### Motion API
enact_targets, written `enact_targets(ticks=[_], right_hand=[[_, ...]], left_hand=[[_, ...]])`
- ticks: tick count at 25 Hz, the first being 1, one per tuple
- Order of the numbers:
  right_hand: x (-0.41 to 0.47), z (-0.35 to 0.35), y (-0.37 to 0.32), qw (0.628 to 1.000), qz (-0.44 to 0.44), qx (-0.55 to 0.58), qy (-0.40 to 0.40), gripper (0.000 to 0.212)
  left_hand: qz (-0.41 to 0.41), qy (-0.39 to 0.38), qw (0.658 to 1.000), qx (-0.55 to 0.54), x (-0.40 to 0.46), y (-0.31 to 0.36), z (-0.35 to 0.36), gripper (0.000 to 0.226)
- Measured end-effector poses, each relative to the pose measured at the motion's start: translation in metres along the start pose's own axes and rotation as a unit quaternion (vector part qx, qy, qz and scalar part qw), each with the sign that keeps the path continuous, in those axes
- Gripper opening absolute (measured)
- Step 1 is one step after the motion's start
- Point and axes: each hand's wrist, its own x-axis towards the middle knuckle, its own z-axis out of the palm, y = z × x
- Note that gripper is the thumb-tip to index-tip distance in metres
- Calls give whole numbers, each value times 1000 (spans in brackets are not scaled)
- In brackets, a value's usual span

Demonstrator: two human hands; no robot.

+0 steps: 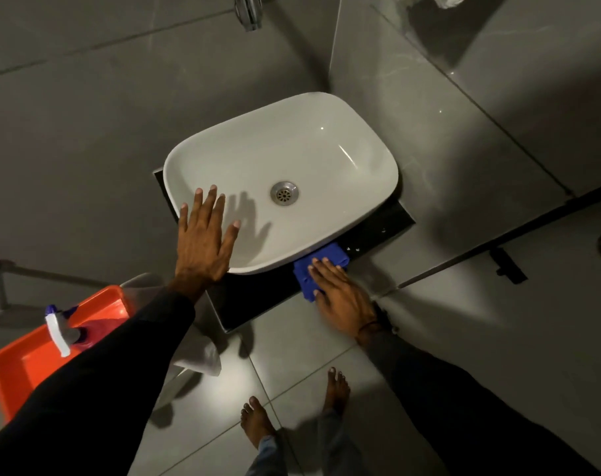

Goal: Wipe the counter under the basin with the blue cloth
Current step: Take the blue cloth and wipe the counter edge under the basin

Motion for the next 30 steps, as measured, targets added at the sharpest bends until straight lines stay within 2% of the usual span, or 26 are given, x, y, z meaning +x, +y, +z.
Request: enact_targets(ticks=[8,11,15,20,27,30], right_hand=[[27,-102,140,991,118,-62,-25,57],[32,-111,156,989,128,-63,-49,57],[27,-81,130,987,152,-47,-12,56],[8,-38,67,994,107,-14,2,59],[-10,36,-72,999,21,-9,-45,75],[-16,56,-122,997,-15,5,-74,82]], left_hand=[[-25,14,999,17,-1,5,1,70],[-30,21,999,26,-1,8,1,70],[-36,27,998,44,-4,13,3,67],[-40,6,998,56,-2,14,2,68],[-19,12,999,38,-2,10,-2,68],[-20,39,999,-18,-10,10,-7,66]])
